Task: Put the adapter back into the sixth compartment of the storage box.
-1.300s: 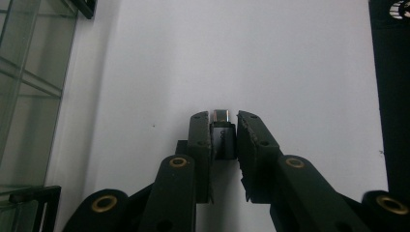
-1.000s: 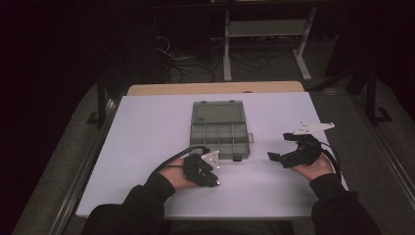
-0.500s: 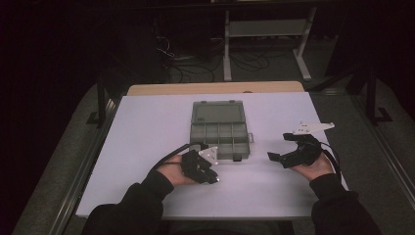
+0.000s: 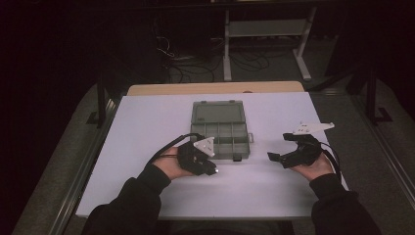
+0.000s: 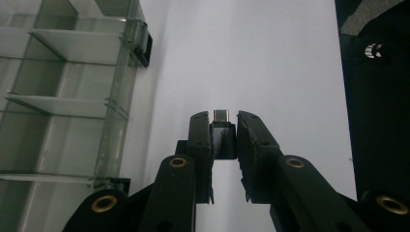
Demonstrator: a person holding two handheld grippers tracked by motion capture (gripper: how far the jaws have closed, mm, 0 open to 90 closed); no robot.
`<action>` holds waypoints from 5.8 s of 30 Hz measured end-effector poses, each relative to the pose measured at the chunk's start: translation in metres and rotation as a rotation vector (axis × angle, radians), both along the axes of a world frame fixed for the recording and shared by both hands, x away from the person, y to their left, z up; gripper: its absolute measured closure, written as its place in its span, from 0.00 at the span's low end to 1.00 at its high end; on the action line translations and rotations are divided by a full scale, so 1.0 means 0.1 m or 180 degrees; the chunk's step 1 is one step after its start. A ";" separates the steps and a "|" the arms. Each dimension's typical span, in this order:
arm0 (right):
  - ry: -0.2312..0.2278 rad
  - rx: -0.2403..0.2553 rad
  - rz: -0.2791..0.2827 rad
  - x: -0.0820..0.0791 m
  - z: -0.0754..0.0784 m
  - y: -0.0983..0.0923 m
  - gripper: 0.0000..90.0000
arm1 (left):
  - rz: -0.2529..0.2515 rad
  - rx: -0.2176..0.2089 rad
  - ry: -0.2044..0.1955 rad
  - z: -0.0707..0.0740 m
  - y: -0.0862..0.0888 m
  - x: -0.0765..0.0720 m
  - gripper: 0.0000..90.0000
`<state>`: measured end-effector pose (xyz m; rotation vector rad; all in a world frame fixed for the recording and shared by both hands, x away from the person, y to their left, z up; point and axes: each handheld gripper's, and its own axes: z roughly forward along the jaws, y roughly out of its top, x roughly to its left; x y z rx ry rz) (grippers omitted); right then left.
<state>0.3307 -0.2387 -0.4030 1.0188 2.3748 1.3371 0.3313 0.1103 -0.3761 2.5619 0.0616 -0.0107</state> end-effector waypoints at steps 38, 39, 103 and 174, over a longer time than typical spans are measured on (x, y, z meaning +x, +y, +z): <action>0.0029 -0.0016 0.0018 0.00 -0.01 0.01 0.00 | 0.0146 -0.0146 -0.0150 0.51 0.12 0.28 0.85; 0.0030 -0.0014 0.0019 0.00 -0.01 0.01 0.00 | 0.0156 -0.0128 -0.0154 0.53 0.12 0.31 0.85; 0.0051 -0.0040 0.0056 0.01 -0.02 0.01 0.00 | 0.0586 -0.0101 0.0168 -0.18 0.08 0.88 0.85; 0.0104 -0.0077 0.0080 0.01 -0.04 0.03 0.00 | 0.0861 -0.0660 0.0058 0.21 0.43 0.59 0.00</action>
